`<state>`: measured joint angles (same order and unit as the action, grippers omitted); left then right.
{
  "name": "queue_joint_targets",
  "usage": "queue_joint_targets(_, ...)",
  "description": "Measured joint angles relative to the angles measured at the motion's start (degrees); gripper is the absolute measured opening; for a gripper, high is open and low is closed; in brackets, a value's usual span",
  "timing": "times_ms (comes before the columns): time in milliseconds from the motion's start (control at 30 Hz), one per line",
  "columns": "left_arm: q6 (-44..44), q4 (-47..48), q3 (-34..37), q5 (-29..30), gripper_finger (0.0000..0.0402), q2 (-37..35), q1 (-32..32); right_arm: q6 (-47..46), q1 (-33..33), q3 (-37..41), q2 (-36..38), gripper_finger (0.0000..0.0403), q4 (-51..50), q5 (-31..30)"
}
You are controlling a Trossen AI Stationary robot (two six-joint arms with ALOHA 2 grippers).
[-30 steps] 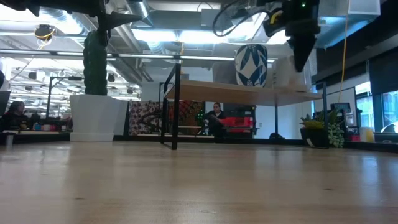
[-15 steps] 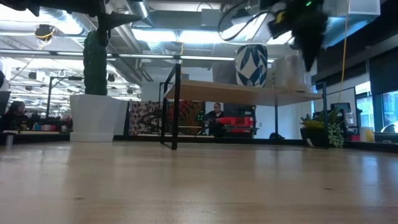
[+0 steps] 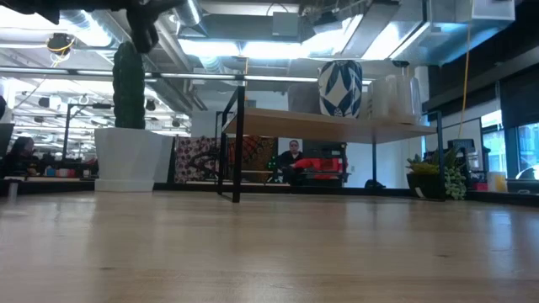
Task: Place coffee mugs
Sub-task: Put the pink mug on the shelf
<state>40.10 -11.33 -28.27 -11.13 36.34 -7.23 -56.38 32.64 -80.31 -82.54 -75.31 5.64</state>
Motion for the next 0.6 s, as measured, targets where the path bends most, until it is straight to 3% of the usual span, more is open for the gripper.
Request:
queue_joint_targets(133,-0.1,0.0,0.0,-1.5,0.017,0.0,1.2,-17.7,9.8,0.0,-0.9,0.0178,6.6,-1.7)
queue_joint_targets(267,-0.2,0.0,0.0,-0.4,0.017,0.0,1.3,-28.1,17.2,0.0,-4.5,0.0183,6.1,-1.9)
queue_joint_targets(400,-0.2,0.1,0.0,0.0,0.017,0.0,1.3,-31.3,21.1,0.1,-8.5,0.0183,5.4,-1.8)
queue_joint_targets(600,-0.2,0.1,0.0,0.0,0.017,0.0,1.3,-30.5,21.0,0.1,-12.2,0.0183,6.3,0.8)
